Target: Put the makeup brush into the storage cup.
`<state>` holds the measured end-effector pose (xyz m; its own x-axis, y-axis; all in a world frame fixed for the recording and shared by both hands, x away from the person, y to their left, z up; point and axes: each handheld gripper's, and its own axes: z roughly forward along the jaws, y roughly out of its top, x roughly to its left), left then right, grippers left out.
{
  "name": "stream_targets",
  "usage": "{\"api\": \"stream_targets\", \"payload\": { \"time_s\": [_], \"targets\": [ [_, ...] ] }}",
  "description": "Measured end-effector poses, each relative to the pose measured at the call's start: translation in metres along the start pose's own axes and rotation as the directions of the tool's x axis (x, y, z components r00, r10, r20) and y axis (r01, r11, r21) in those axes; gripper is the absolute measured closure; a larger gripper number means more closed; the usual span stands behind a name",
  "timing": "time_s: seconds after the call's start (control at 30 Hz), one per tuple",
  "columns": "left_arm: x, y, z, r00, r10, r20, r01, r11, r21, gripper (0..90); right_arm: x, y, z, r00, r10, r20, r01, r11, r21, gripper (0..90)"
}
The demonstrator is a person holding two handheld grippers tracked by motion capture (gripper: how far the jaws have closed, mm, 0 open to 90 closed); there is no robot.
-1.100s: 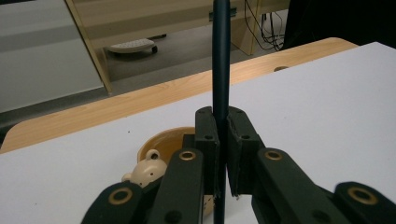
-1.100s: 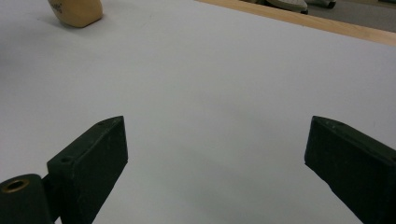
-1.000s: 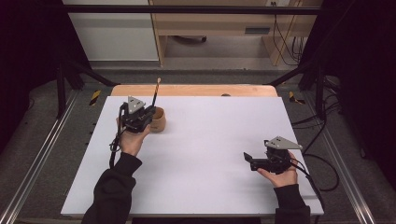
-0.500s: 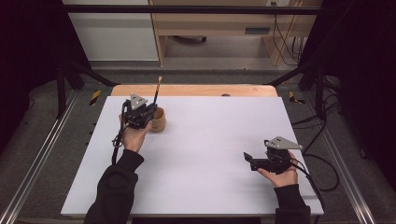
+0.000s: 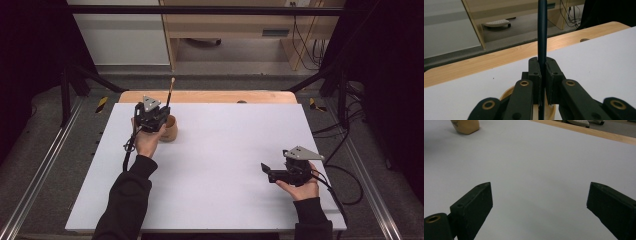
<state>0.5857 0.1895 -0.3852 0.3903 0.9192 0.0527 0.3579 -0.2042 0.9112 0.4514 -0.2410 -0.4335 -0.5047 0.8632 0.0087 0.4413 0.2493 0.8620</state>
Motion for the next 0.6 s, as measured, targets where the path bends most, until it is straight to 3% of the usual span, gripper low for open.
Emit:
{"api": "stream_targets", "payload": {
  "time_s": [0.6],
  "targets": [
    [0.004,-0.011,0.025,0.9996,-0.014,-0.024,0.015,0.9998,0.013,83.9,0.001,-0.001,0.002,1.0000,-0.006,-0.007,0.006,1.000,0.010,7.0]
  ]
}}
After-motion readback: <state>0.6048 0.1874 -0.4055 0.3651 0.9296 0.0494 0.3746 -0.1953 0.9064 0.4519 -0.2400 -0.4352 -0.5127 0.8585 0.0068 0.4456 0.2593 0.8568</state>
